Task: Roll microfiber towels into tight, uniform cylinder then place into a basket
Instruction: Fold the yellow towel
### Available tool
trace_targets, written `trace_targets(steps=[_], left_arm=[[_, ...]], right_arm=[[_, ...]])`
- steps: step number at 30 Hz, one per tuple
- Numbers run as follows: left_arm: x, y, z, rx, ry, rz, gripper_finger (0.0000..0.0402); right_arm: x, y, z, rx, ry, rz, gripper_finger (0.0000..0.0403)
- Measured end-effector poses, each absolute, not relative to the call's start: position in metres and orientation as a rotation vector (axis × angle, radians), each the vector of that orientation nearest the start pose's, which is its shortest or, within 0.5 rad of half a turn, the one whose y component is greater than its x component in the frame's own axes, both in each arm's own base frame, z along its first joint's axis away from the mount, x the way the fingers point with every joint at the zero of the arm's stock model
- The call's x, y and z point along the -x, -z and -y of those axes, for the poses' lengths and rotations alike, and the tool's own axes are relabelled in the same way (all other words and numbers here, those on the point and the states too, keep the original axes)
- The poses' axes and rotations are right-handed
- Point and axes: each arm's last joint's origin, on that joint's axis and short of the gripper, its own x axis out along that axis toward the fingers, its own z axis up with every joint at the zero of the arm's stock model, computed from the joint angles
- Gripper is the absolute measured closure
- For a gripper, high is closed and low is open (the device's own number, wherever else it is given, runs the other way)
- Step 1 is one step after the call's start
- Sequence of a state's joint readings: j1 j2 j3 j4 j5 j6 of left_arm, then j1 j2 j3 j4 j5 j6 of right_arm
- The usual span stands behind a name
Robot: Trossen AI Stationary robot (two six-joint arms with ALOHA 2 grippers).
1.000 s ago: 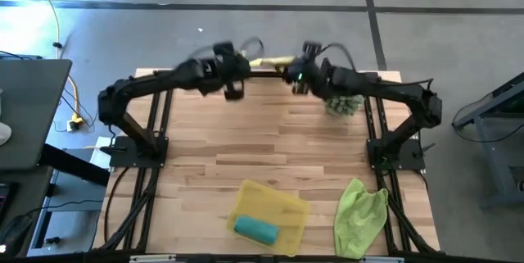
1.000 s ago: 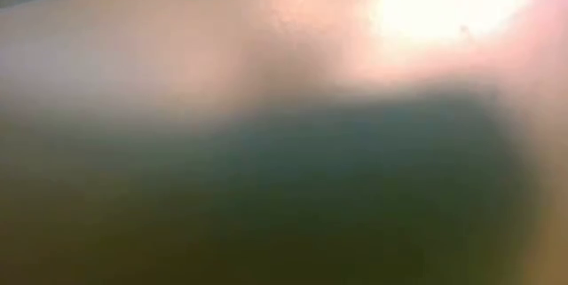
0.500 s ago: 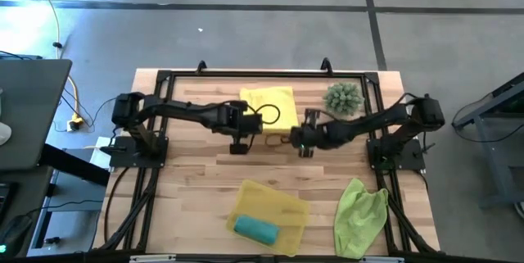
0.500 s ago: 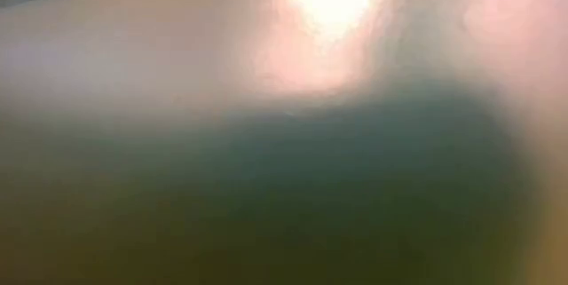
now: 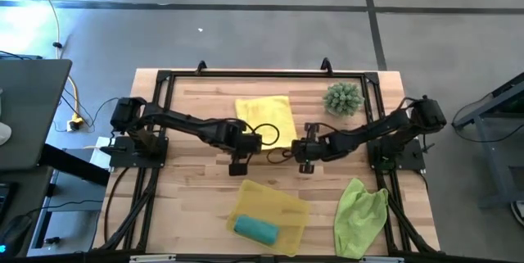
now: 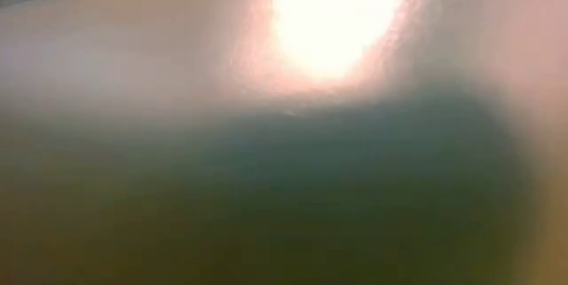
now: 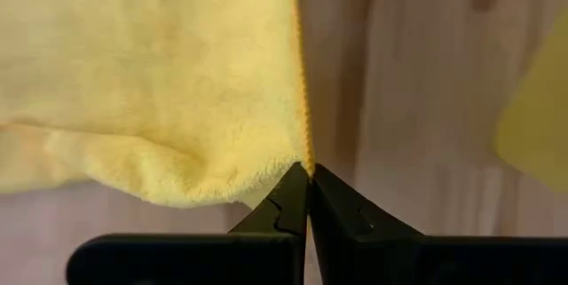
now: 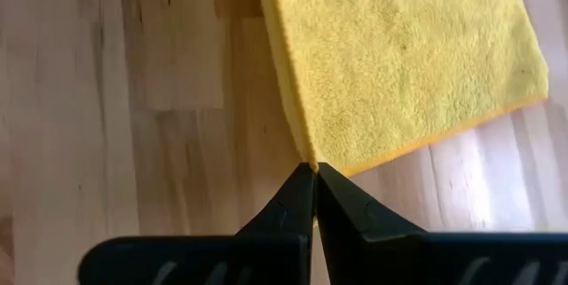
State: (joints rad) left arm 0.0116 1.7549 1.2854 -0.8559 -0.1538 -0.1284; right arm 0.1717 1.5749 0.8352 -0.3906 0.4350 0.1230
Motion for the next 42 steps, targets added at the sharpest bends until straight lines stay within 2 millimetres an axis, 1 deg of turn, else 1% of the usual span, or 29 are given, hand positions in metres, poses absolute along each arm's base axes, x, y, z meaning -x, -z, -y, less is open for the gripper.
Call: trace_targets(steps=[4,7,11,13,17,20,24,27,29,31,33,36,39,42], left_arm=[[-0.332,-0.211,-0.009,0.003,-0.202,-1.370,0.0401],[-0.328,-0.210,-0.017,-0.056,-0.221,-1.419,0.0401],[-0.326,-0.211,-0.031,-0.112,-0.311,-1.425,0.0401],[-0.325,-0.213,-0.037,-0.161,-0.367,-1.429,0.0401],[-0.325,-0.232,-0.051,-0.297,-0.460,-1.446,0.0401],[-0.328,-0.251,-0.063,-0.399,-0.516,-1.435,0.0401],[-0.329,-0.278,-0.080,-0.518,-0.583,-1.441,0.0401],[-0.329,-0.297,-0.092,-0.498,-0.589,-1.420,0.0401],[-0.329,-0.305,-0.098,-0.421,-0.539,-1.395,0.0401],[-0.329,-0.309,-0.102,-0.323,-0.473,-1.363,0.0401],[-0.327,-0.308,-0.107,-0.216,-0.403,-1.342,0.0401],[-0.326,-0.298,-0.111,-0.075,-0.266,-1.324,0.0401],[-0.326,-0.281,-0.112,0.007,-0.171,-1.307,0.0401],[-0.326,-0.262,-0.114,0.028,-0.167,-1.291,0.0401]], right_arm=[[-0.285,-0.163,-0.030,0.248,0.269,-1.045,0.0403],[-0.289,-0.165,-0.021,0.289,0.261,-1.025,0.0403],[-0.293,-0.168,-0.007,0.338,0.290,-1.013,0.0403],[-0.295,-0.177,-0.002,0.398,0.336,-1.036,0.0403],[-0.305,-0.208,0.012,0.548,0.429,-1.088,0.0403],[-0.314,-0.238,0.028,0.609,0.493,-1.096,0.0403],[-0.316,-0.274,0.050,0.726,0.645,-1.143,0.0403],[-0.315,-0.302,0.060,0.747,0.702,-1.160,0.0403],[-0.314,-0.317,0.064,0.733,0.714,-1.160,0.0403],[-0.313,-0.328,0.066,0.703,0.729,-1.144,0.0403],[-0.312,-0.330,0.065,0.664,0.696,-1.141,0.0403],[-0.311,-0.322,0.062,0.581,0.600,-1.155,0.0403],[-0.308,-0.302,0.059,0.509,0.516,-1.201,0.0403],[-0.303,-0.280,0.058,0.478,0.495,-1.254,0.0403]])
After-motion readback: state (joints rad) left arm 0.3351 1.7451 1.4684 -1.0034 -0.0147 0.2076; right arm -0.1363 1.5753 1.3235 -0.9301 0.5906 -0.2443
